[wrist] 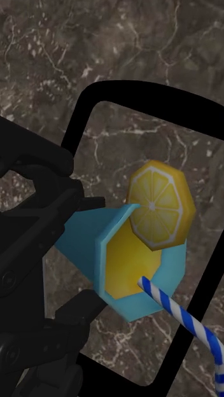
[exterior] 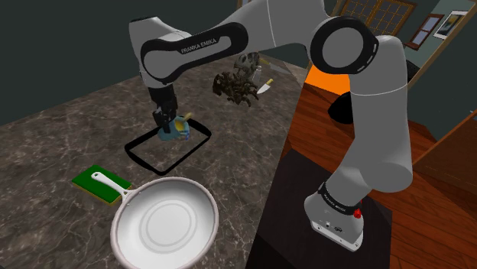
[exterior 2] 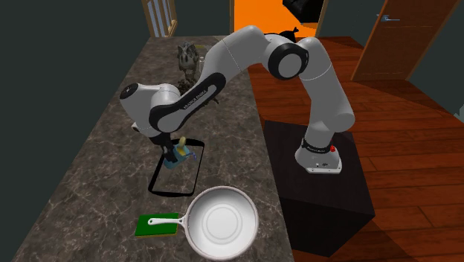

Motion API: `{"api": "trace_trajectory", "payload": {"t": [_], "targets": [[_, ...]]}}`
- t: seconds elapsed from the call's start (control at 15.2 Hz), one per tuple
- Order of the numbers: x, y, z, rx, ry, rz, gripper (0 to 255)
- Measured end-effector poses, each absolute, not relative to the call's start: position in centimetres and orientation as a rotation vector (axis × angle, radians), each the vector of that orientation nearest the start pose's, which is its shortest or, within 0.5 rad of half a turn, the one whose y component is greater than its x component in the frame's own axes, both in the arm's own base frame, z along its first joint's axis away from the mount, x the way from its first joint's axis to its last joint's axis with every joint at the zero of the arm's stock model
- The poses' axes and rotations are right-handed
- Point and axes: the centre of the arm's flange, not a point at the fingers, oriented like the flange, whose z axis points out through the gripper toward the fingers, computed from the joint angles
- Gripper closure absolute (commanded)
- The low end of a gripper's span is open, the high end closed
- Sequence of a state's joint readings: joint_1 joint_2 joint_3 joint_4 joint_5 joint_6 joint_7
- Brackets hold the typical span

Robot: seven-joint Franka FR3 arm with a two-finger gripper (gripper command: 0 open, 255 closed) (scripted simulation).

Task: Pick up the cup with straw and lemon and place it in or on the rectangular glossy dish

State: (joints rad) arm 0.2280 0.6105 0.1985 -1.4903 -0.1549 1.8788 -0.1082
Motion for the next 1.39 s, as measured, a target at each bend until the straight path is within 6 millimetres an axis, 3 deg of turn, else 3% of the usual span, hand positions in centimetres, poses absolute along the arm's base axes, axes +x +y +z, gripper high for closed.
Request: {"api": "trace_trajectory", "payload": {"t": [0.2,0.26,0.66,0.99,1.39], "targets": [[63.6,25.3,30.4,-3.053,-0.901,0.322,255],[63.6,25.3,30.4,-3.053,-0.901,0.322,0],[63.6,25.3,30.4,-3.053,-0.901,0.322,0],[64.4,25.9,34.8,-3.053,-0.902,0.319,0],[64.5,25.9,35.3,-3.053,-0.901,0.322,0]]}}
